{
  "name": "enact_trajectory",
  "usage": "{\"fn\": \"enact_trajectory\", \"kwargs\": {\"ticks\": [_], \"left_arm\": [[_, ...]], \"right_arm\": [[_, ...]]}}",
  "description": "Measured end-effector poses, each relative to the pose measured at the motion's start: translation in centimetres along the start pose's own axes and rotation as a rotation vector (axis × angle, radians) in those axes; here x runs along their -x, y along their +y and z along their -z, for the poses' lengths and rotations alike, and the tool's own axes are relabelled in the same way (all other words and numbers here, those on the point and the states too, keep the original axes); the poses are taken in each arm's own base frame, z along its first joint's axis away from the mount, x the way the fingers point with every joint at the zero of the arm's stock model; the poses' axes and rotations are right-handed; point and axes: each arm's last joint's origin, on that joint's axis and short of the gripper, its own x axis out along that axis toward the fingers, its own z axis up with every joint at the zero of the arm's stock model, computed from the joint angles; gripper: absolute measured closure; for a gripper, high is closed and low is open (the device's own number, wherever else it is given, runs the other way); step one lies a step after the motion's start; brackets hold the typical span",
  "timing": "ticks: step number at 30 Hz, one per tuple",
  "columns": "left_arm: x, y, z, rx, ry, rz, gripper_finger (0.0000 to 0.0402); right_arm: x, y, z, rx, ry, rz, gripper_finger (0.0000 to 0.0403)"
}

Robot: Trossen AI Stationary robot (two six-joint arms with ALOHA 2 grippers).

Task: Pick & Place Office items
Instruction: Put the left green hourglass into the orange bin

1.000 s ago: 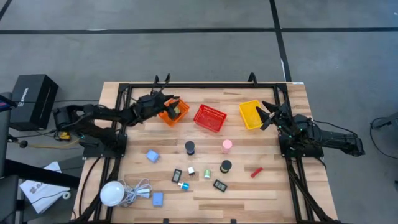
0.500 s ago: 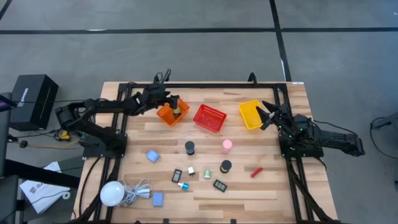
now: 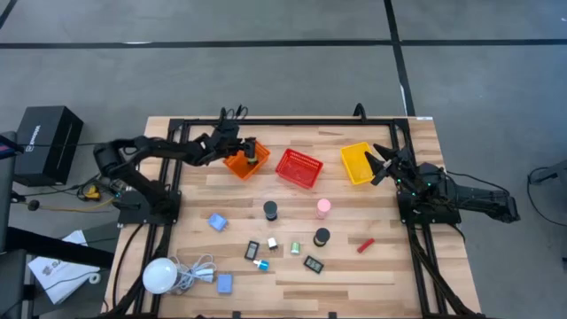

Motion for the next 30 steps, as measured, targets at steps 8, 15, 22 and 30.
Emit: {"fn": "enact_trajectory", "kwargs": {"ticks": [8,15,22,30], "left_arm": [[-0.81,-0.22,-0.08,0.014,-0.052,0.034,0.0097],[-1.11,-0.15,0.23,0.01,-0.039,0.029,0.0119],[-1.02,-0.27,0.0,0.012,-0.058,0.04,0.0176],[-1.01,-0.38,-0.16,0.011,-0.072,0.054,0.019]], "right_arm": [[0.0,0.0,0.0,0.0,0.0,0.0,0.0159],[0.0,0.0,0.0,0.0,0.0,0.0,0.0159],[0.0,-0.01,0.03,0.002,0.002,0.001,0.0159],[0.0,-0.01,0.03,0.003,0.004,0.001,0.0159]]}}
